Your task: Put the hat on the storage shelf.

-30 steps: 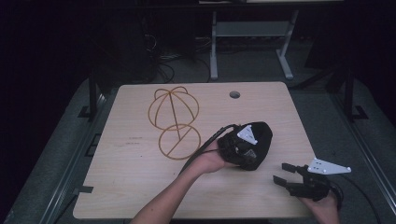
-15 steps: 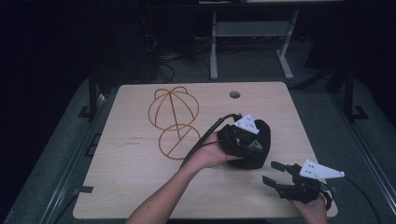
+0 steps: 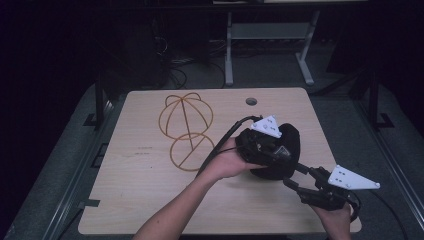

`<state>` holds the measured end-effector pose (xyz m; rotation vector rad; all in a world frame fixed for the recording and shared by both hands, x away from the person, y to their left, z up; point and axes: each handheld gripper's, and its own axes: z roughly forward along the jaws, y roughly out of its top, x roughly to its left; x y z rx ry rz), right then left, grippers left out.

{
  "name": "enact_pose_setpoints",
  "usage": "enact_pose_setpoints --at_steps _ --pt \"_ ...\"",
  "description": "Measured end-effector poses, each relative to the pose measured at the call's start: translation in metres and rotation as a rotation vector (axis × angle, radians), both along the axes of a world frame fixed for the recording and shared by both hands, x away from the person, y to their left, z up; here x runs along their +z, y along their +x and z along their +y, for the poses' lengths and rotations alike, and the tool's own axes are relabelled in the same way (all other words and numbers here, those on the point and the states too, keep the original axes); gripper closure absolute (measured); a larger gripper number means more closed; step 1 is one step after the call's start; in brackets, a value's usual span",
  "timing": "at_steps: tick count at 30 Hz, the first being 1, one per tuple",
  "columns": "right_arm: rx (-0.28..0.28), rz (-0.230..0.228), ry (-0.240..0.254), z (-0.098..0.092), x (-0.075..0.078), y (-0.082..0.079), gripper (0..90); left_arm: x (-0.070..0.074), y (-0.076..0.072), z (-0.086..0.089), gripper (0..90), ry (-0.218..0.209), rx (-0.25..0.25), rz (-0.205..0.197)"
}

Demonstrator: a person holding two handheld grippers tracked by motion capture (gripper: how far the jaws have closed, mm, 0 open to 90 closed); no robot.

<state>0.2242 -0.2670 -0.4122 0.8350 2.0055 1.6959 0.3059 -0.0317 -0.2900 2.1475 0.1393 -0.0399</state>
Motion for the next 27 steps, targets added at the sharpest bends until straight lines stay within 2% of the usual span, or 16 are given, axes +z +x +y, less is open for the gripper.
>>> enact_pose_setpoints --at_steps 3,4,6,8,10,11,13,14,18,23,26,27 --pt "-0.024 -0.024 0.010 0.000 0.001 0.000 48.3 0.002 -0.002 -0.001 79.2 -0.013 -0.016 0.005" --pt "-0.030 -0.020 0.012 0.000 0.002 0.000 51.0 0.002 -0.005 -0.004 79.6 -0.017 -0.038 0.015" --pt "-0.037 -0.020 0.006 0.000 0.002 0.000 52.4 0.001 -0.009 -0.006 79.8 -0.014 -0.046 0.021" --pt "-0.060 -0.026 -0.008 0.002 0.003 0.000 61.1 0.001 -0.014 -0.008 79.9 -0.002 -0.058 0.006" --pt "-0.070 -0.053 -0.025 0.002 0.004 -0.002 70.8 0.001 -0.016 -0.007 79.9 -0.003 -0.058 0.002" --pt "-0.070 -0.053 -0.025 0.002 0.004 -0.002 70.8 0.001 -0.016 -0.007 79.9 -0.003 -0.058 0.002" --pt "-0.066 -0.063 -0.031 0.000 0.006 -0.004 81.6 -0.001 -0.017 -0.004 79.8 -0.006 -0.055 -0.003" --pt "-0.060 -0.070 -0.050 -0.001 0.009 -0.005 85.1 -0.004 -0.016 0.000 79.6 -0.018 -0.047 0.008" --pt "-0.055 -0.062 -0.074 0.001 0.012 -0.007 86.1 -0.007 -0.012 0.006 78.7 -0.024 -0.033 0.020" --pt "-0.052 -0.053 -0.077 0.001 0.015 -0.007 86.4 -0.008 -0.010 0.012 75.2 -0.033 0.005 0.011" --pt "-0.049 -0.042 -0.088 0.001 0.020 -0.006 86.4 -0.007 -0.010 0.017 64.7 -0.032 0.035 -0.024" --pt "-0.043 -0.029 -0.088 0.000 0.022 -0.005 86.4 -0.006 -0.010 0.020 57.6 -0.040 0.039 -0.014"
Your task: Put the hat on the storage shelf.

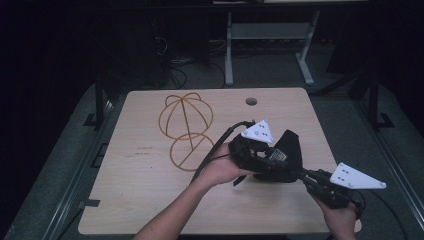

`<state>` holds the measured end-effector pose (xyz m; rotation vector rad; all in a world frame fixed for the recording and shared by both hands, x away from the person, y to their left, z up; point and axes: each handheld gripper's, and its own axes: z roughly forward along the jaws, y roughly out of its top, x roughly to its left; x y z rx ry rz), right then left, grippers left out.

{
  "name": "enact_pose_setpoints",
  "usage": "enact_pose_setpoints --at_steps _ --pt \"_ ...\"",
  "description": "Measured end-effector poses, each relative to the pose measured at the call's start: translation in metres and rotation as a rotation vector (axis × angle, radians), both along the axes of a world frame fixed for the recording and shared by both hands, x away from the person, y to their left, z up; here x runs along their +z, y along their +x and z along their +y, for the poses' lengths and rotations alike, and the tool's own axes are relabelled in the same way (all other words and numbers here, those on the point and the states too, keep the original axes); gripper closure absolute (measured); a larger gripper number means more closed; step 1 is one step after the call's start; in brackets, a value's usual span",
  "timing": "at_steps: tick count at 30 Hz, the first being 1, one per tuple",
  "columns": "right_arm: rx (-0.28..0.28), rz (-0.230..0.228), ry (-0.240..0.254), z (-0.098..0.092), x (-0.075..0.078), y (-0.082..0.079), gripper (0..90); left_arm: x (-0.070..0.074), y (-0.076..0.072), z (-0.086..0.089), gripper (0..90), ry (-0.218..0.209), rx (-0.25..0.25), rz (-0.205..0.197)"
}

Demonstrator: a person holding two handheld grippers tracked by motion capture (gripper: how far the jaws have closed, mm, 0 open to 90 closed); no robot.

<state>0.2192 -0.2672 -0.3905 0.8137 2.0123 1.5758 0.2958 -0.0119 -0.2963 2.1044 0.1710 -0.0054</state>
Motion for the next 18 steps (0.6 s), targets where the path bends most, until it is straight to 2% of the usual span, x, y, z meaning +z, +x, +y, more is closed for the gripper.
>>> enact_pose_setpoints --at_steps 6,7,8,10,14,16,18 --pt "0.001 0.044 0.004 -0.010 0.006 0.003 86.3 -0.002 -0.002 0.014 46.8 0.009 0.037 -0.023" --pt "-0.009 0.059 -0.002 -0.013 0.008 0.004 86.3 -0.005 -0.003 0.022 45.4 0.005 0.054 -0.027" --pt "-0.009 0.059 -0.002 -0.013 0.008 0.004 86.3 -0.005 -0.003 0.022 43.8 0.005 0.054 -0.027" --pt "-0.008 0.075 -0.005 -0.016 0.010 0.006 86.3 -0.009 -0.005 0.034 40.8 -0.006 0.069 -0.022" --pt "0.002 0.114 -0.001 -0.020 0.015 0.011 86.3 -0.018 -0.006 0.055 38.4 -0.006 0.095 -0.020" --pt "0.008 0.111 0.000 -0.021 0.016 0.013 86.3 -0.023 -0.007 0.065 38.0 0.005 0.112 -0.024" --pt "0.014 0.129 0.003 -0.022 0.020 0.015 86.3 -0.028 -0.009 0.074 37.5 0.009 0.124 -0.026"
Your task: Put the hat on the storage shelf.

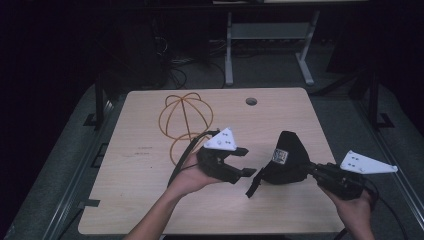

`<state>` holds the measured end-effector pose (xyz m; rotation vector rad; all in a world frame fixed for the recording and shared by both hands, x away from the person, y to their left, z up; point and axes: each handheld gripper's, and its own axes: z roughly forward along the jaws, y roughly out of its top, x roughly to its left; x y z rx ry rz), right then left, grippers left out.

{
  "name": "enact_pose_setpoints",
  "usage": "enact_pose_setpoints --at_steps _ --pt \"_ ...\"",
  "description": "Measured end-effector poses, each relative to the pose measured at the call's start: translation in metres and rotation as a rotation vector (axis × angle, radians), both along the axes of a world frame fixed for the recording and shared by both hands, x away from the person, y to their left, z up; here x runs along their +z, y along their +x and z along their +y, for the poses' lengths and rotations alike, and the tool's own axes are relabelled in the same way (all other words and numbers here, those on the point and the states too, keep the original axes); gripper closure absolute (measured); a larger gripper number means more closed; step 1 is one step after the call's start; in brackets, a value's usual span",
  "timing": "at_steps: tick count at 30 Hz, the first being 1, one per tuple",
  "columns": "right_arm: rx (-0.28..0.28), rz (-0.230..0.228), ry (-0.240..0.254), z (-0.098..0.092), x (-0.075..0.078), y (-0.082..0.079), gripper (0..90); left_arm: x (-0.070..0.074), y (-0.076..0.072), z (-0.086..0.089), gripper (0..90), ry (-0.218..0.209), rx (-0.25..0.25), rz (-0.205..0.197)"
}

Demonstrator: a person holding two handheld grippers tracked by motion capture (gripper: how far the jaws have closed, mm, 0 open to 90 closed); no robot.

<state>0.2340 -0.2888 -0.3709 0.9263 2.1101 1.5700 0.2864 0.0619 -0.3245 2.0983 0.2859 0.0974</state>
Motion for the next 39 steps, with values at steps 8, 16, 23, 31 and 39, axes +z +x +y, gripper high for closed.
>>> enact_pose_setpoints --at_steps 8,16,23,31,39 --pt "0.032 0.053 0.030 0.000 0.013 0.015 86.2 -0.028 -0.012 0.036 34.8 0.012 0.053 -0.028" --pt "0.053 0.084 0.027 0.003 0.024 0.024 86.2 -0.055 -0.015 0.059 31.3 0.027 0.070 -0.010" --pt "0.064 0.085 0.027 0.007 0.035 0.034 86.2 -0.079 -0.019 0.071 29.1 0.072 0.105 -0.018" --pt "0.059 0.088 0.024 0.011 0.043 0.041 86.1 -0.095 -0.020 0.082 28.1 0.054 0.158 -0.047" --pt "0.072 0.100 0.012 0.019 0.050 0.056 86.1 -0.104 -0.024 0.088 27.6 0.076 0.157 -0.039"
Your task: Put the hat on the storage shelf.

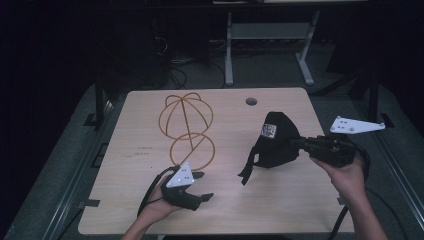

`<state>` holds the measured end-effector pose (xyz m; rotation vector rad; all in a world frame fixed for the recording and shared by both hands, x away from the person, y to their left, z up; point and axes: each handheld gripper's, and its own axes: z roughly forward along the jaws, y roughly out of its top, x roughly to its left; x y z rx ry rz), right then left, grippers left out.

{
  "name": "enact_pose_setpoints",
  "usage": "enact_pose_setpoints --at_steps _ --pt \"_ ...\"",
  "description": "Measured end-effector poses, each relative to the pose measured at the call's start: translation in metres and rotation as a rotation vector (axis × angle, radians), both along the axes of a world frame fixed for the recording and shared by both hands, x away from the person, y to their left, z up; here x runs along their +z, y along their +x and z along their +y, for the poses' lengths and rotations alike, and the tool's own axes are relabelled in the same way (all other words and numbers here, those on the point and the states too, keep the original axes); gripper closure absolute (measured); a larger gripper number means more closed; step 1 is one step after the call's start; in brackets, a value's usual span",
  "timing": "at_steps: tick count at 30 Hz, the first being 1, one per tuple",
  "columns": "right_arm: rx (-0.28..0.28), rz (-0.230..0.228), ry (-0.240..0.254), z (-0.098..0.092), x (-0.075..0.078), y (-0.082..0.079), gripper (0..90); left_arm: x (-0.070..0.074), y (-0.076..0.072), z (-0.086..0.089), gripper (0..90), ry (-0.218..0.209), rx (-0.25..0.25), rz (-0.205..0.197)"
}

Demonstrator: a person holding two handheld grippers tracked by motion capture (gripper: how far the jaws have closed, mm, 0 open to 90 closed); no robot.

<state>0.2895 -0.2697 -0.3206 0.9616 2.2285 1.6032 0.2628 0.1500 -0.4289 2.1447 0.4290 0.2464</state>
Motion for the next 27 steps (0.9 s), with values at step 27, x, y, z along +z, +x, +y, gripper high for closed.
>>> enact_pose_setpoints --at_steps 27 --pt "0.110 -0.044 -0.001 0.053 0.059 0.036 85.9 -0.005 -0.002 0.002 27.0 0.051 0.006 -0.047"
